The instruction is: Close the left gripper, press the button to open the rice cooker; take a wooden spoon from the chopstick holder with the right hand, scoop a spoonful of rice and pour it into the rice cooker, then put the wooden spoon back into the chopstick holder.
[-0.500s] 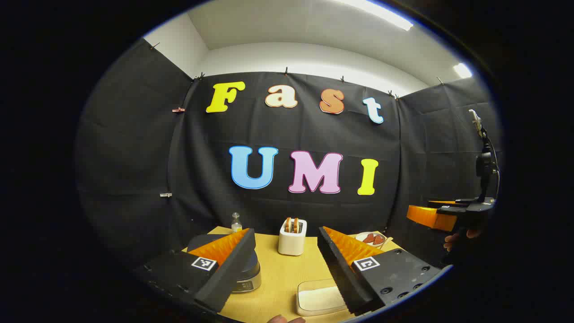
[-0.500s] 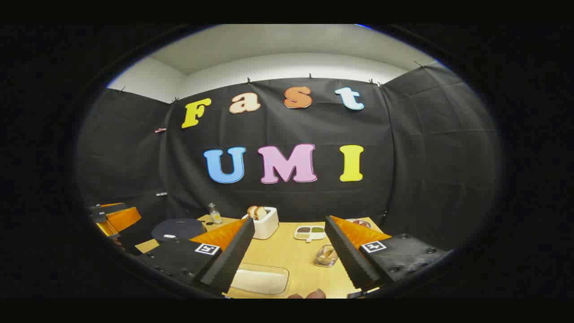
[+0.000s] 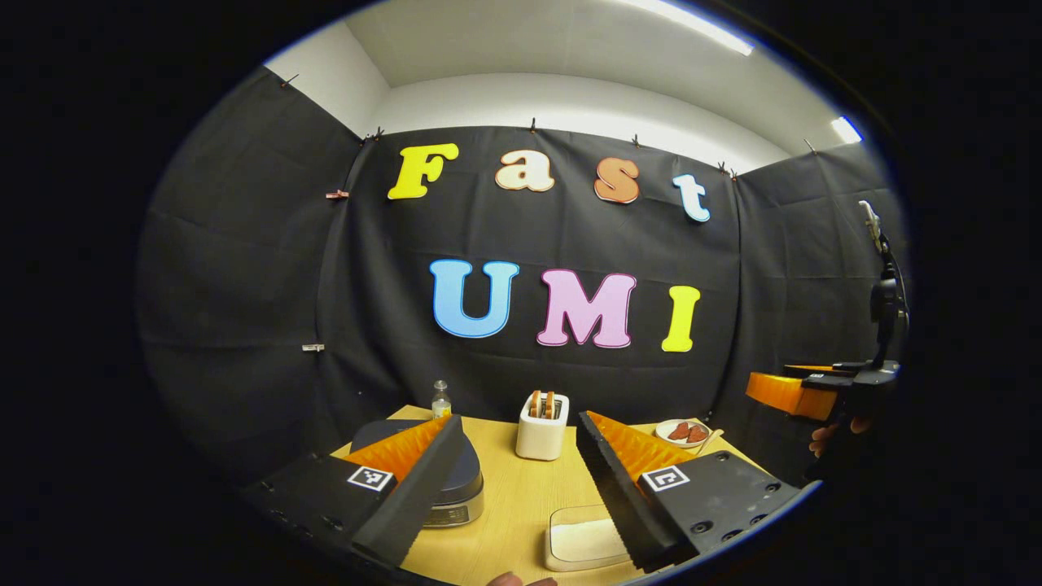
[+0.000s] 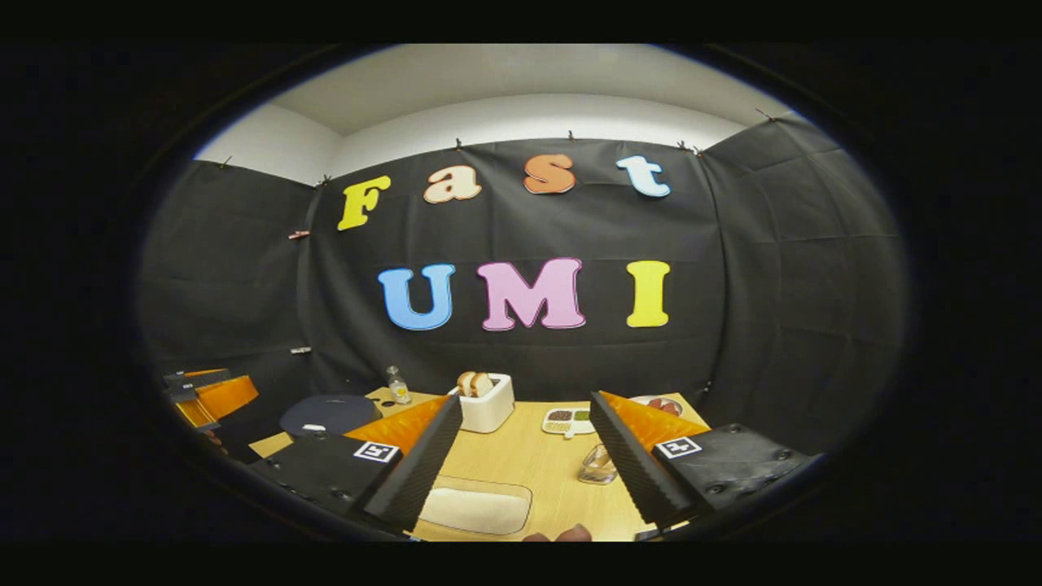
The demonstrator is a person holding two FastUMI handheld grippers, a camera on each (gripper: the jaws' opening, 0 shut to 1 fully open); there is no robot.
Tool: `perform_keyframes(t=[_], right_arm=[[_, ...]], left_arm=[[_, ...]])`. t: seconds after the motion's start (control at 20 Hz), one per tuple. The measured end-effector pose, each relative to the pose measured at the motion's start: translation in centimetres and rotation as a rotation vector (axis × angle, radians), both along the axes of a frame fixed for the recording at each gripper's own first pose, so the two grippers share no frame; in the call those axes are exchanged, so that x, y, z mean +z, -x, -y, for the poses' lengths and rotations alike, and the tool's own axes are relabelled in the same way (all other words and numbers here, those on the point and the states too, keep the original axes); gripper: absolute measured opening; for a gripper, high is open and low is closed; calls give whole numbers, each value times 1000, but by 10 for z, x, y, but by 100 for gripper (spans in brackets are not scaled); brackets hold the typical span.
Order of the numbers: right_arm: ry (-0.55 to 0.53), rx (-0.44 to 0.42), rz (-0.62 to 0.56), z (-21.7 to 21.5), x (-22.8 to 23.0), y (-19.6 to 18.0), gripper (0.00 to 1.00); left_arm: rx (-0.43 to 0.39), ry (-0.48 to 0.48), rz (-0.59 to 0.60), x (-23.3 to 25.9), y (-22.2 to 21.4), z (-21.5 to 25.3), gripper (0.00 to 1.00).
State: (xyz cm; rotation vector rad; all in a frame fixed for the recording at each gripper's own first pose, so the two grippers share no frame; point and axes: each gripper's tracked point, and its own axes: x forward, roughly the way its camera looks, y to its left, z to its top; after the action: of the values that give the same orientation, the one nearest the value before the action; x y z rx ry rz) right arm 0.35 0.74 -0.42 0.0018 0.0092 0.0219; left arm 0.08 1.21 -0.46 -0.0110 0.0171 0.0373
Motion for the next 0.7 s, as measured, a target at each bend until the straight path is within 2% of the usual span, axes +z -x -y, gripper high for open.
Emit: perform_keyframes(t=[0.65,0.7], right_arm=[[5,-5,3,0,0,1,93],[5,-7,3,1,0,-1,98]], left_arm=[[-3,2,-2,-2,-3,-1,95],[-2,2,-3,-2,-3,-1,95]])
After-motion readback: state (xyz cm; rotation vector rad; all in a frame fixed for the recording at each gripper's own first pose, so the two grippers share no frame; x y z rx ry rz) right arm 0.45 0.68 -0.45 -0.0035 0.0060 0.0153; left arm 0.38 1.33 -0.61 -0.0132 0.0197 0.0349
